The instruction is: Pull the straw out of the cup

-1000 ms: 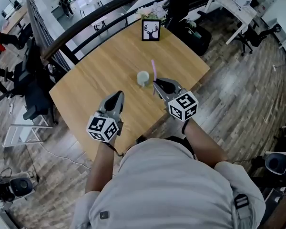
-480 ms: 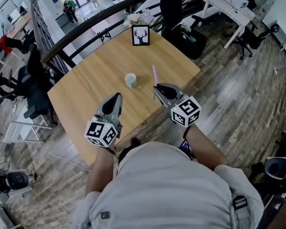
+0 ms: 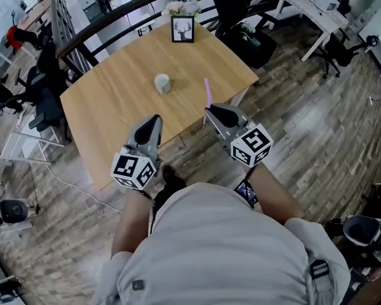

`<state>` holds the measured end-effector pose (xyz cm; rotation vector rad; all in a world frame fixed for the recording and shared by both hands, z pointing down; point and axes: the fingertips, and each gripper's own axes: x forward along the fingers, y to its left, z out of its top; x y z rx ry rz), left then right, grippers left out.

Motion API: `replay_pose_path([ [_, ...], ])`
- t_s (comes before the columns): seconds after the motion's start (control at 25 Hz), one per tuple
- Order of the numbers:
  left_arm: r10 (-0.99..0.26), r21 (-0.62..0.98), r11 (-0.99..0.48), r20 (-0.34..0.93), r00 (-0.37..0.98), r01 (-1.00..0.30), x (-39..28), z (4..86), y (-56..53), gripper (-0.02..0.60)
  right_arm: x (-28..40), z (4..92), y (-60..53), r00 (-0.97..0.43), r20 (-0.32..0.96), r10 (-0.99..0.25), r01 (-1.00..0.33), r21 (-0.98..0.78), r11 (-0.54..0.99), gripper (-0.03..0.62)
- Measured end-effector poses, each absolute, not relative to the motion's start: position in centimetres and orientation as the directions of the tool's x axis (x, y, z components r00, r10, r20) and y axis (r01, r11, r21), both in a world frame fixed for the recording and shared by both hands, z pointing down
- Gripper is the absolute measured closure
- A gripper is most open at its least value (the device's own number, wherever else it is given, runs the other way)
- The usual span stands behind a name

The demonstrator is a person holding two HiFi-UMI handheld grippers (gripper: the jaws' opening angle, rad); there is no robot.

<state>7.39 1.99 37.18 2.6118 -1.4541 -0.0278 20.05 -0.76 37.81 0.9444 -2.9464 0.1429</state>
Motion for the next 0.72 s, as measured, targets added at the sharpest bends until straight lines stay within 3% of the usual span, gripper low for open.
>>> replay_pose_path([
  [0.72,-0.855,0.136,-0.503,0.066,0.514,-0.854,12.1,37.7,8.1,0.577,24.0,38.6,4.2,-0.829,0.07,-0.556,-0.56,-0.081,0.825,0.553],
])
